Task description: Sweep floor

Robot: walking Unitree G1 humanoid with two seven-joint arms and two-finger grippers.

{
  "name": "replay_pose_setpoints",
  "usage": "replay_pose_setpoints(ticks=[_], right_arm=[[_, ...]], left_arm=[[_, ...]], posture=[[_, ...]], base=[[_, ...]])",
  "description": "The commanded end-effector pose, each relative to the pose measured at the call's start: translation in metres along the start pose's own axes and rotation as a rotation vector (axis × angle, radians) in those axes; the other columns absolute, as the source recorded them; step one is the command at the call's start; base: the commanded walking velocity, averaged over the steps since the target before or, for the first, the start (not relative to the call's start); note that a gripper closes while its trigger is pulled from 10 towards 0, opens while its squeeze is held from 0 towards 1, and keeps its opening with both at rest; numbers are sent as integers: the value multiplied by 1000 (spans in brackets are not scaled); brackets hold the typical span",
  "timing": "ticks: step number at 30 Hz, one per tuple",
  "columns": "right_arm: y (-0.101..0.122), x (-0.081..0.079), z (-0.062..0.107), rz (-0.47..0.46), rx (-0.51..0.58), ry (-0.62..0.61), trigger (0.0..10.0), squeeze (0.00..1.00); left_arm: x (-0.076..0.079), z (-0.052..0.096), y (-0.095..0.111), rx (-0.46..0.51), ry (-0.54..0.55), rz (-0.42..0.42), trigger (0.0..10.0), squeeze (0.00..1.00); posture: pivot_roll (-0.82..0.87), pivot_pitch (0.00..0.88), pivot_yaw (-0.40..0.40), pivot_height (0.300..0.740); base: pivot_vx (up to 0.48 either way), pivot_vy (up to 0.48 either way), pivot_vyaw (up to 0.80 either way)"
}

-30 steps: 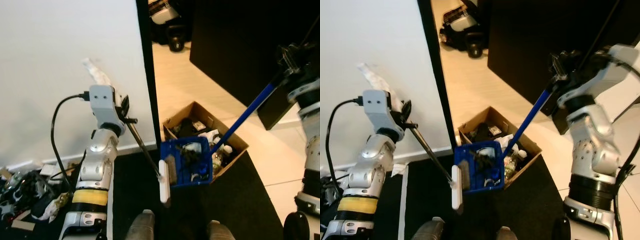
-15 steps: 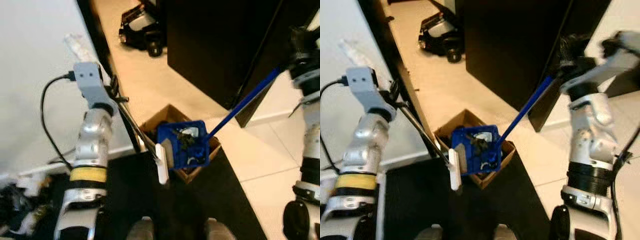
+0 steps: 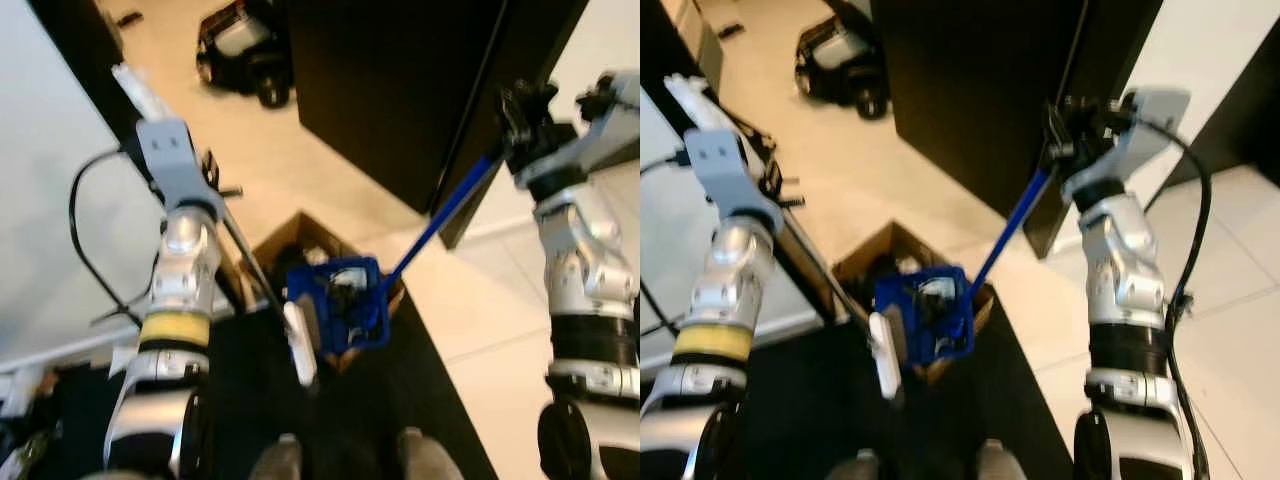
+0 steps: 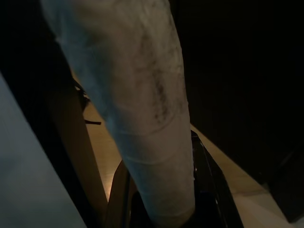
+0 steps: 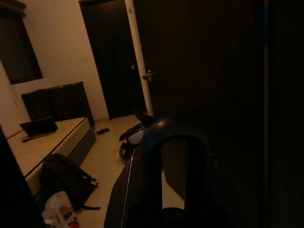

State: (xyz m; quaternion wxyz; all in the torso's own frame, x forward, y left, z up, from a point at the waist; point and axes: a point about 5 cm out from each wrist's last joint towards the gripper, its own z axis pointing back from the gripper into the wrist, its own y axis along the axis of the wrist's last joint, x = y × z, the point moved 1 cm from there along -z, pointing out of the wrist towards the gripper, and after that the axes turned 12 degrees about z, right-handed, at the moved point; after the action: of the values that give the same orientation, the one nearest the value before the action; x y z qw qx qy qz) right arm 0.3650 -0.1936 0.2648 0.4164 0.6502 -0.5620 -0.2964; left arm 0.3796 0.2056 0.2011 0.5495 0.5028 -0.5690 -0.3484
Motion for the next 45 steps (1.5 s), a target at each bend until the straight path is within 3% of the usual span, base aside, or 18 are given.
replay_pose_setpoints(ticks=[1,10,14,17,21,22,26,29,30,31,32,33,34,37,39,40,42,45], right_arm=[[26,-3,-12,16,138,13,10000,0],[46,-21,-43,97,231,78,10000,0],[51,-28,-54,155,251,93,10000,0],[45,-32,-59,204,232,100,10000,0],[26,-37,-56,258,179,107,10000,0],[26,-37,-56,258,179,107,10000,0],[16,-36,-55,271,153,93,10000,0],[14,-35,-55,274,150,85,10000,0],[13,-34,-55,276,148,78,10000,0],[13,-34,-55,276,148,78,10000,0],[13,-32,-55,277,147,71,10000,0],[13,-32,-55,277,147,71,10000,0],[13,-30,-55,280,150,61,10000,0],[16,-29,-59,291,166,46,10000,0],[20,-33,-63,317,188,50,10000,0],[20,-33,-63,317,188,50,10000,0],[29,-44,-70,340,224,79,10000,0],[38,-58,-76,367,263,131,10000,0]], left_arm=[[-16,5,-6,-8,54,-77,10000,0],[-14,10,-11,-12,43,-58,10000,0],[-21,18,-3,16,24,-39,10000,0],[-34,27,26,104,10,36,10000,0],[-40,31,103,286,-59,169,10000,0],[-40,31,103,286,-59,169,10000,0],[-48,31,157,352,-134,164,10000,0],[-46,33,168,333,-185,156,10000,0],[-46,33,171,316,-208,62,10000,0],[-46,33,171,316,-208,62,10000,0],[-47,34,169,274,-227,-20,10000,0],[-47,34,169,274,-227,-20,10000,0],[-50,37,161,216,-242,-83,10000,0],[-64,46,108,14,-216,-146,10000,0],[-71,59,60,-138,-201,-183,10000,0],[-71,59,60,-138,-201,-183,10000,0],[-80,88,1,-316,-191,-213,10000,0],[-87,118,-39,-454,-171,-205,10000,0]], posture=[[52,116,17,740],[74,132,11,740],[83,145,8,740],[114,162,-12,740],[150,170,-29,740],[150,170,-29,740],[162,176,-29,740],[162,176,-29,740],[160,177,-25,740],[160,177,-25,740],[159,176,-23,740],[159,176,-23,740],[164,175,-23,740],[166,176,-25,740],[166,176,-25,740],[166,176,-25,740],[176,176,-41,740],[183,176,-56,740]], base=[[0,0,0],[0,0,0],[0,0,0],[0,0,0],[0,0,0],[0,0,0],[0,0,0],[0,0,0],[0,0,0],[0,0,0],[0,0,0],[0,0,0],[0,0,0],[0,0,0],[0,0,0],[0,0,0],[0,0,0],[0,0,0]])
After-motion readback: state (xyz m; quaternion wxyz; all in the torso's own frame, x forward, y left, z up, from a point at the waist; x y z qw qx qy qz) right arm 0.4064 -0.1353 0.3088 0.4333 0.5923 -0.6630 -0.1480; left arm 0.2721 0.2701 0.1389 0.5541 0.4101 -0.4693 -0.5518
